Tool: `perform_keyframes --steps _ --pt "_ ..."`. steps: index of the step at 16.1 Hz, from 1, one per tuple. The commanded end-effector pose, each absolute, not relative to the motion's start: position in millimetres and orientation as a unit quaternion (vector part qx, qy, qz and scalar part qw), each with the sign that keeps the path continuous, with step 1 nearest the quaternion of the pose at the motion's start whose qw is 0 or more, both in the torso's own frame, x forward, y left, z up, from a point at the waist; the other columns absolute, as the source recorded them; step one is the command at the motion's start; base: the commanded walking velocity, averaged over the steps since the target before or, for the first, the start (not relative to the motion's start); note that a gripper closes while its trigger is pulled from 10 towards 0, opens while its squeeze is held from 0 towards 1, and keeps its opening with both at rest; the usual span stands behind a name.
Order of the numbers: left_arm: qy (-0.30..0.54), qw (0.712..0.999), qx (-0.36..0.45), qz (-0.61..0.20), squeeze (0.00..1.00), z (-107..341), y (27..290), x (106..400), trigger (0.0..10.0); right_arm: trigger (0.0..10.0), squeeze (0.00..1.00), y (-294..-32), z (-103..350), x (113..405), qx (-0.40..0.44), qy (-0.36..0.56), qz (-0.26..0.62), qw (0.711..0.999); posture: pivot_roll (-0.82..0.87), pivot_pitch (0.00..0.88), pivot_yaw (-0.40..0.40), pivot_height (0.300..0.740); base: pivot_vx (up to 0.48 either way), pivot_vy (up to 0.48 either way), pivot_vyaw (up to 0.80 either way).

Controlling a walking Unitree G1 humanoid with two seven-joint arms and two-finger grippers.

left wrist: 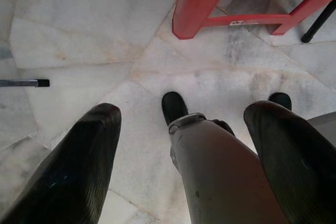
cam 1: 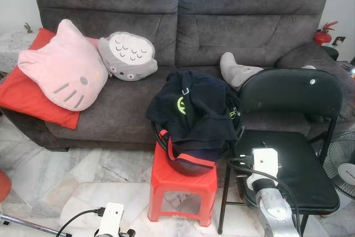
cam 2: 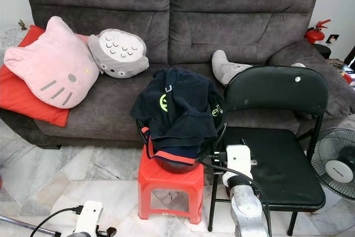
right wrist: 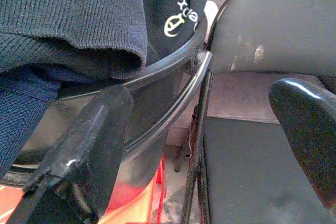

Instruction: Hang hanger

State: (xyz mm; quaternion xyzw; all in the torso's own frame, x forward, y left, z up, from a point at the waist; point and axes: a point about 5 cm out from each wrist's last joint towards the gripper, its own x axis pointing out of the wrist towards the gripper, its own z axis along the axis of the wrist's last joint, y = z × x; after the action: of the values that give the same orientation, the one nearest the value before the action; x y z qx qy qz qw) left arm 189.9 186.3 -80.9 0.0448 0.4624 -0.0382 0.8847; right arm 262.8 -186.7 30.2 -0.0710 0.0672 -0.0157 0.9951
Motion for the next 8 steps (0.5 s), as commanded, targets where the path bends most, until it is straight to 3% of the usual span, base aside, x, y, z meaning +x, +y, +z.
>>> perform_keyframes --steps 1,8 --pt "0.464 0.883 0.054 -0.041 0.00 -81.1 187.7 189.3 10.0 10.0 0.00 -186.7 32.5 265.2 -0.066 0.064 -0.015 0.996 0.00 0.000 -0.020 0.740 0.000 0.000 0.00" --pt "0.464 0.883 0.054 -0.042 0.00 -81.0 187.3 189.5 10.0 10.0 0.00 -187.5 37.4 268.6 -0.065 0.047 -0.005 0.997 0.00 0.000 -0.020 0.740 0.000 0.000 0.00"
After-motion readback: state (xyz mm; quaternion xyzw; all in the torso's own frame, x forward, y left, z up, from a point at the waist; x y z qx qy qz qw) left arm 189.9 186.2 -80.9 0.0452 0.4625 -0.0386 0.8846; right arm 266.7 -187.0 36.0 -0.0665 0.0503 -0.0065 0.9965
